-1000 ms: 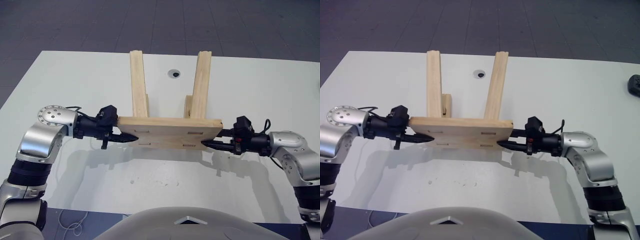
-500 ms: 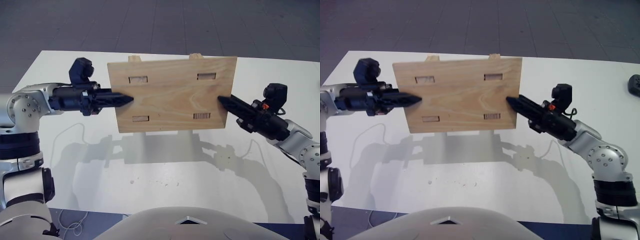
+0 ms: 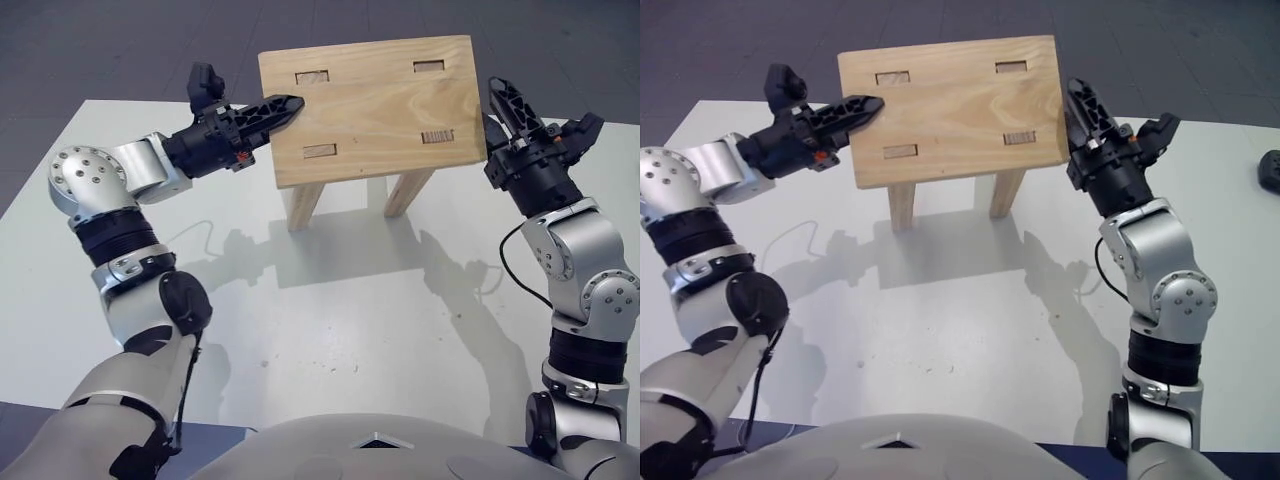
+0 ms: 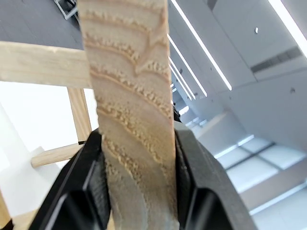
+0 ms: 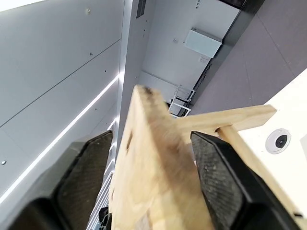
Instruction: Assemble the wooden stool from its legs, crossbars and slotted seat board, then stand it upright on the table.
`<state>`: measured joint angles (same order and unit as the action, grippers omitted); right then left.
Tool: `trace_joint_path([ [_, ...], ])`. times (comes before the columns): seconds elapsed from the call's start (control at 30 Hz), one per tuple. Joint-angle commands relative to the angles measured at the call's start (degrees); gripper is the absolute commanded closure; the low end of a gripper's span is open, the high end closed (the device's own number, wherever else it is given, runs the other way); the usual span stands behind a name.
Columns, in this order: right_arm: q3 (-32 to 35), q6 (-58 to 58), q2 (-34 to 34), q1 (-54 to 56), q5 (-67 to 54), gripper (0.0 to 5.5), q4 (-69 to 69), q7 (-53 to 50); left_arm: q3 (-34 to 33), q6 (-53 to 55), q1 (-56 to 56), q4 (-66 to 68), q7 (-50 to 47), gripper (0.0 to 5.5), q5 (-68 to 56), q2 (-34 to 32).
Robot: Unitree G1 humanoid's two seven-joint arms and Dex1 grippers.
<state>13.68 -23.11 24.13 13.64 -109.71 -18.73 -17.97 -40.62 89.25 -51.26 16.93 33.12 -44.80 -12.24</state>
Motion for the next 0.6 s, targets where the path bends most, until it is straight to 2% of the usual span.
trace_joint_path([
  [0.03, 1.13, 0.81, -3.15, -2.25, -0.74, 1.75, -5.01, -3.19, -11.27, -4.07, -2.4, -4.0, -18.58, 4.09, 3.42, 8.75],
  [0.17, 1.62, 1.11, -4.55, -3.89, 0.76, 1.08, -5.99, -3.08, -16.51, -3.73, -3.66, -6.72, -26.43, 4.1, 1.6, 13.15],
  [0.2, 1.4, 1.1, -5.12, -4.36, 1.22, 0.88, -6.43, -3.06, -17.35, -3.68, -3.97, -7.25, -28.62, 3.71, 1.41, 14.01],
  [0.33, 0.23, 1.18, -7.5, -6.82, 2.89, 0.15, -8.86, -3.41, -21.04, -7.22, -4.57, -7.79, -38.74, 2.94, 1.47, 16.92],
  [0.43, 0.04, 1.54, -8.97, -8.0, 4.21, 0.1, -9.7, -3.5, -23.09, -10.56, -2.93, -9.7, -45.03, 2.47, 1.02, 19.29],
  [0.6, -0.47, 1.7, -10.55, -8.16, 5.93, 0.1, -9.91, -3.15, -23.68, -11.43, 0.43, -14.07, -49.4, 1.66, -4.55, 22.66],
])
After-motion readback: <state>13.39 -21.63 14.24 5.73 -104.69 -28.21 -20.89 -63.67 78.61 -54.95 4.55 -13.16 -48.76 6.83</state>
